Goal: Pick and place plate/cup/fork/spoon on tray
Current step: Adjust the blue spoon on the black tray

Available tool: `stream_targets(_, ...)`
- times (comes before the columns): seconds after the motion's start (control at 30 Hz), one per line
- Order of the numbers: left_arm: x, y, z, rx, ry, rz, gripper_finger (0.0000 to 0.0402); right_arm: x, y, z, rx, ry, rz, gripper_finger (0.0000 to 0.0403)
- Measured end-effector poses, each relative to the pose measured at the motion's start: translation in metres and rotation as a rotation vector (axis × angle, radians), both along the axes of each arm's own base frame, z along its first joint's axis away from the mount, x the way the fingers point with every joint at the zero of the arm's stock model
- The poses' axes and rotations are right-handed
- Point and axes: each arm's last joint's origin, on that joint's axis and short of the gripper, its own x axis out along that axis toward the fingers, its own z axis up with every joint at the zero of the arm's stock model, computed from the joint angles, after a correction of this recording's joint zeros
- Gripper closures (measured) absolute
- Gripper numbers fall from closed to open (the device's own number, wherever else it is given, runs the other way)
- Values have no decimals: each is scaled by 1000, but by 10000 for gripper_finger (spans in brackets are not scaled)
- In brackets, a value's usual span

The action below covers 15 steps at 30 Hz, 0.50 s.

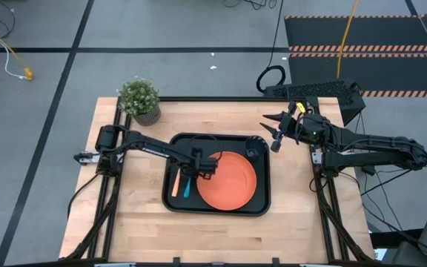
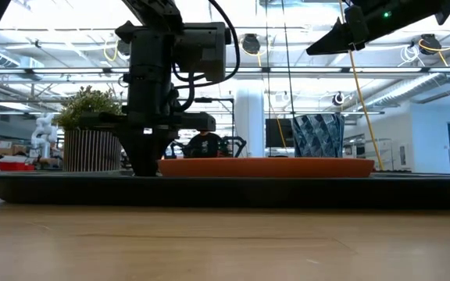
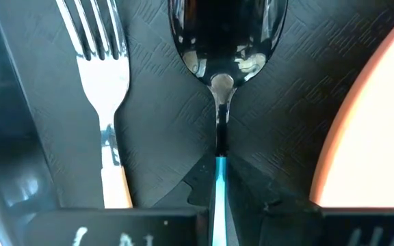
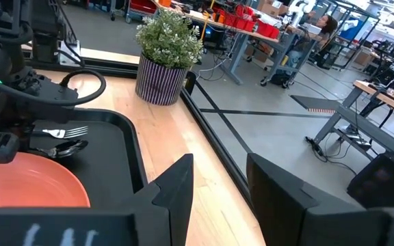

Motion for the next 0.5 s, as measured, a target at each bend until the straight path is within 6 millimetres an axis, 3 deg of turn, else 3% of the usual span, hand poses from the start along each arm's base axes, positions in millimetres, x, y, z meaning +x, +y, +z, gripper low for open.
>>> stream_targets(0.37,0,-5,0,-1,-2,17,362,0,0,0,1,-1,0,273)
stream_targets(0.5,0,-5,0,-1,-2,17,335,0,0,0,2,0,0,273)
